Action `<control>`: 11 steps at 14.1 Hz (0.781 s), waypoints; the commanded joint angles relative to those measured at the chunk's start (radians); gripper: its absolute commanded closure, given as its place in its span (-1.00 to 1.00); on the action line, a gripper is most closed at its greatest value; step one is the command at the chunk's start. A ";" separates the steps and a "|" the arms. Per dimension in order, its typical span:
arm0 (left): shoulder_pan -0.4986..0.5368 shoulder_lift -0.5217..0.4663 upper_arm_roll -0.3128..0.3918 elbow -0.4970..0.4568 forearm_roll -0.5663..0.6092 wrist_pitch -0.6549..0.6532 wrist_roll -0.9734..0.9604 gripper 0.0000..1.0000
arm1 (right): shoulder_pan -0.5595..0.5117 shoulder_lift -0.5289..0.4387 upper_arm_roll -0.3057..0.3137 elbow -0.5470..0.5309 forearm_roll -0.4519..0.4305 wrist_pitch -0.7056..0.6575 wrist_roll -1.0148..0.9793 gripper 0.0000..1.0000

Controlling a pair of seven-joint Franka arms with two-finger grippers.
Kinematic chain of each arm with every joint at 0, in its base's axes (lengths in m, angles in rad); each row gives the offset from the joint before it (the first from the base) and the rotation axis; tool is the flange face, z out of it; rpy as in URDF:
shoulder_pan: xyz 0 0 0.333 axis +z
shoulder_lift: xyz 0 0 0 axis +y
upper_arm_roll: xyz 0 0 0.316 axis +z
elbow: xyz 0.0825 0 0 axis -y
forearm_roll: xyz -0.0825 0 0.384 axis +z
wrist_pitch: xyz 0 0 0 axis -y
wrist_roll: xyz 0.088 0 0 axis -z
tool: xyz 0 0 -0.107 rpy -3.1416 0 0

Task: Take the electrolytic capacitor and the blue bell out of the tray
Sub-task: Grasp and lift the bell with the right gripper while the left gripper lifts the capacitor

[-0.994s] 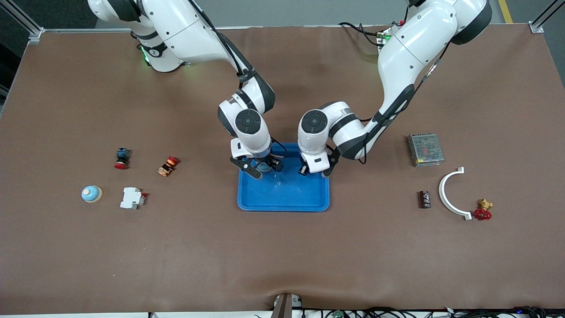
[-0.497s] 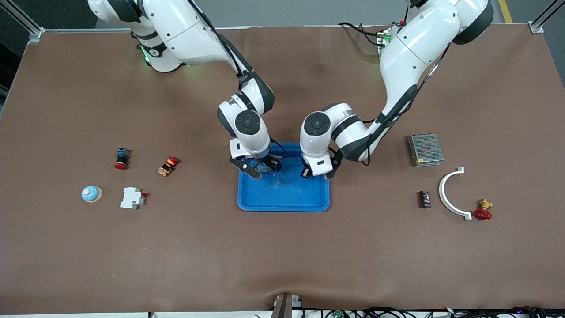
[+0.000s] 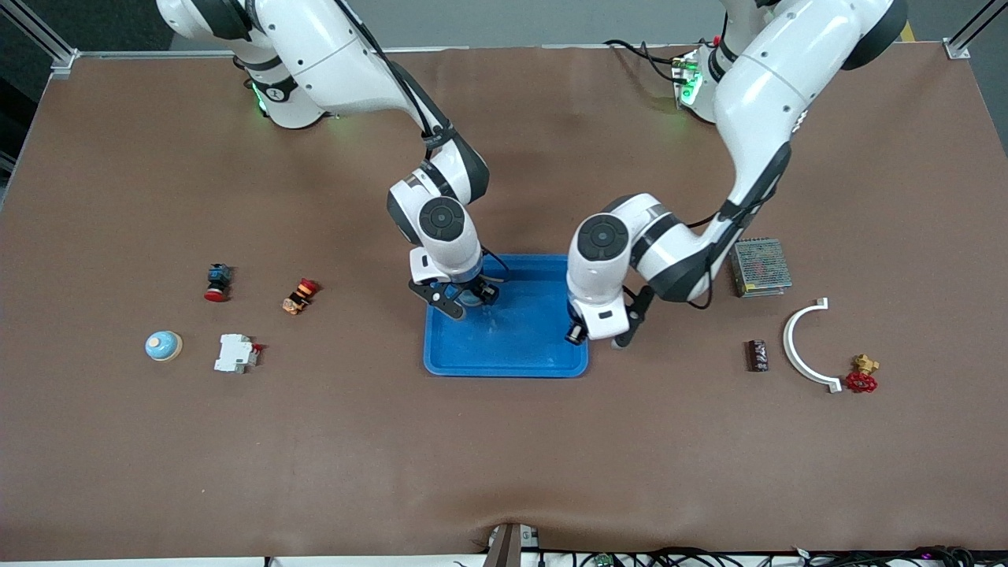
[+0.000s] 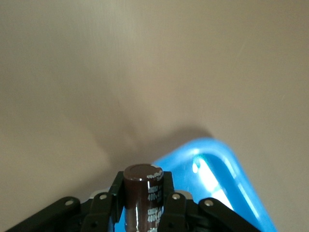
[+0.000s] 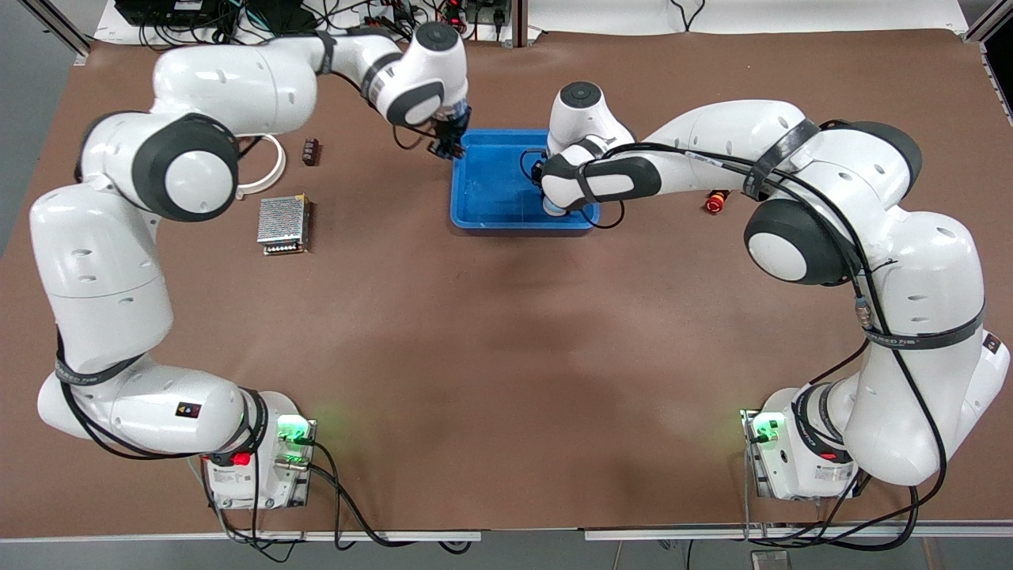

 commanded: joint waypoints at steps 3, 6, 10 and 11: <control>0.195 -0.087 -0.122 -0.027 -0.039 -0.147 0.270 0.89 | 0.013 -0.007 -0.011 0.012 -0.010 -0.009 0.010 1.00; 0.350 -0.104 -0.203 -0.035 -0.038 -0.215 0.497 0.89 | -0.005 -0.022 -0.013 0.058 -0.010 -0.099 -0.033 1.00; 0.522 -0.140 -0.249 -0.044 -0.039 -0.264 0.827 0.89 | -0.082 -0.114 -0.013 0.096 -0.010 -0.265 -0.215 1.00; 0.580 -0.140 -0.265 -0.052 -0.039 -0.264 0.935 0.89 | -0.109 -0.139 -0.013 0.096 -0.010 -0.300 -0.278 1.00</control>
